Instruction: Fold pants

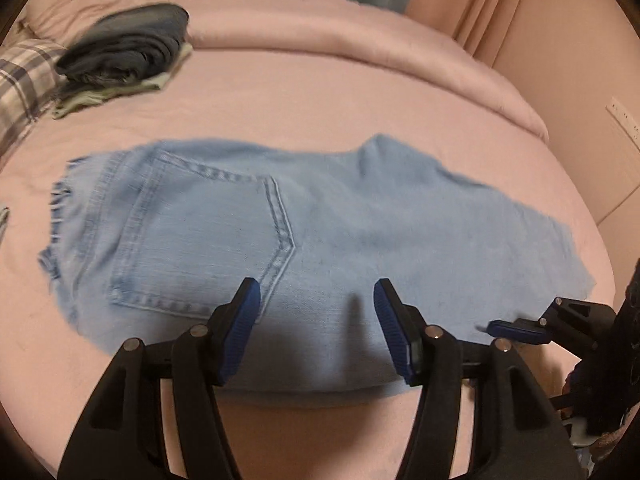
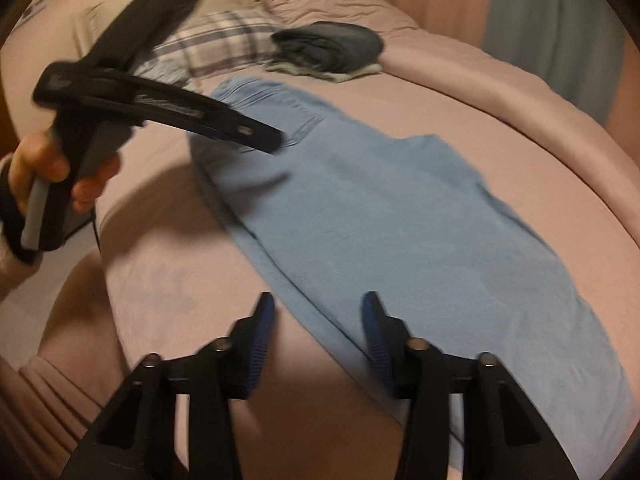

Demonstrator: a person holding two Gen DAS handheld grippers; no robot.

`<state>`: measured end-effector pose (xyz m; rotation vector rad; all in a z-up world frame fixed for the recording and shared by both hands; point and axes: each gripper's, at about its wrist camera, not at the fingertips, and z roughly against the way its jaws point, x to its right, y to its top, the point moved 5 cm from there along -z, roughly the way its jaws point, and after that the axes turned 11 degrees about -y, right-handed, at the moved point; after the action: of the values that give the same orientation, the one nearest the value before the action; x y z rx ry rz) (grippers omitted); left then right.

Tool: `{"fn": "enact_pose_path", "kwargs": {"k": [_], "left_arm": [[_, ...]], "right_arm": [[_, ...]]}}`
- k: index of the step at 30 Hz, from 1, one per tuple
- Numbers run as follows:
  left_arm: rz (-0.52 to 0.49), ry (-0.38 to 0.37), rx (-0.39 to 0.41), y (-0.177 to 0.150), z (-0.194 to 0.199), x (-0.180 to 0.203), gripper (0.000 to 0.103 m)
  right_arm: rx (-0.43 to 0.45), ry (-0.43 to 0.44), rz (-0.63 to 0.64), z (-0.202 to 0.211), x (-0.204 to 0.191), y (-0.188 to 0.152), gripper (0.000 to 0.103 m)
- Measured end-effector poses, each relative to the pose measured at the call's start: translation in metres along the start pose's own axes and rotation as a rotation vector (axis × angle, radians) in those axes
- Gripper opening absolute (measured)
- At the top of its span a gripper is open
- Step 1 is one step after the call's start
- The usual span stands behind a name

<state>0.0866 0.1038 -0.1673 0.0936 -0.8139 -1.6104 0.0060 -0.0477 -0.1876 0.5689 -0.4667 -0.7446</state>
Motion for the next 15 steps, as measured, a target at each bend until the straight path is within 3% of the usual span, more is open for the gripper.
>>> {"fn": "enact_pose_path", "kwargs": {"k": [1, 3, 8, 12, 15], "left_arm": [[0.001, 0.004, -0.012, 0.0, -0.002, -0.002, 0.058], [0.005, 0.012, -0.018, 0.001, -0.002, -0.008, 0.058], [0.02, 0.005, -0.017, 0.002, 0.001, -0.013, 0.059], [0.035, 0.0, -0.001, 0.003, 0.006, -0.013, 0.06], [0.044, 0.005, 0.0, 0.004, 0.006, -0.016, 0.06]], "right_arm": [[0.006, -0.013, 0.012, -0.003, -0.001, 0.001, 0.04], [0.0, -0.026, 0.032, -0.011, -0.004, 0.005, 0.023], [-0.006, -0.021, 0.094, -0.014, -0.007, 0.01, 0.008], [0.04, 0.032, 0.082, 0.008, 0.0, 0.012, 0.006], [0.025, 0.085, 0.064, 0.012, 0.002, 0.008, 0.006]]}}
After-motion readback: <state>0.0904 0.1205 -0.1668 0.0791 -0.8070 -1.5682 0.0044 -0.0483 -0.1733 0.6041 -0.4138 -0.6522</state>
